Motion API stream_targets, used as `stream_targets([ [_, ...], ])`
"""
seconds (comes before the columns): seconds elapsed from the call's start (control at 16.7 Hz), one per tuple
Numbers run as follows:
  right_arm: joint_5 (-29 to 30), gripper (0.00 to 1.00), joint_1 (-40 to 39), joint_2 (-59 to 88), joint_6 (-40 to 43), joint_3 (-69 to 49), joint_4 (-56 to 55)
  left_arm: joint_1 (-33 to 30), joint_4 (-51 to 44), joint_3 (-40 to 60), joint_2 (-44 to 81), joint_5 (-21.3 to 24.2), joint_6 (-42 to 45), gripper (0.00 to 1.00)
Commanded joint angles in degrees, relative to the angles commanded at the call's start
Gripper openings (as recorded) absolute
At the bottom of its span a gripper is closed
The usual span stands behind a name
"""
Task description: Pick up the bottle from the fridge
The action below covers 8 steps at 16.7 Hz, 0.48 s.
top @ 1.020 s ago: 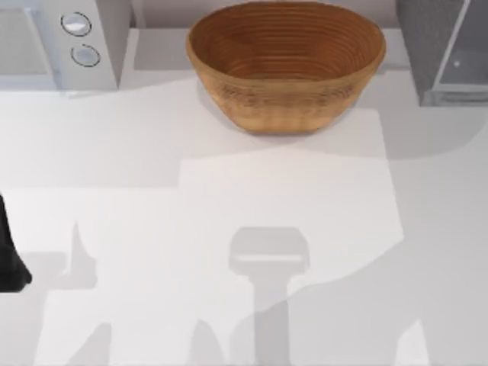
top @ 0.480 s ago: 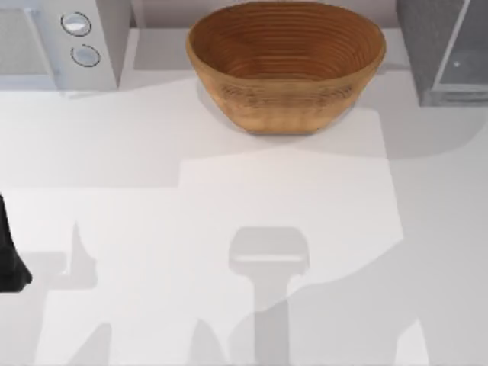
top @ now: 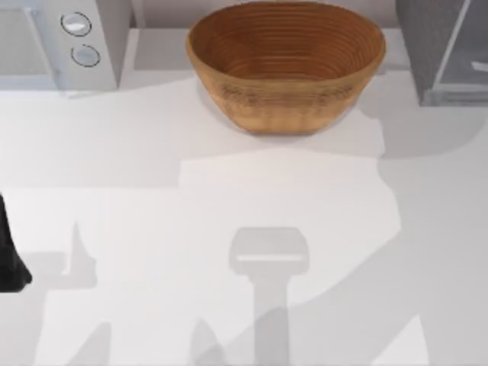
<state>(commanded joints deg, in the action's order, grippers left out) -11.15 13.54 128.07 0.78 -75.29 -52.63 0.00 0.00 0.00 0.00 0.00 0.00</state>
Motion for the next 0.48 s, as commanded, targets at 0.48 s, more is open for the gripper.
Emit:
stream_targets([
  [0.48, -0.4, 0.00, 0.3, -3.0, 0.0, 2.1, 0.6, 0.0, 0.0, 0.0, 0.0, 0.0, 0.0, 1.00],
])
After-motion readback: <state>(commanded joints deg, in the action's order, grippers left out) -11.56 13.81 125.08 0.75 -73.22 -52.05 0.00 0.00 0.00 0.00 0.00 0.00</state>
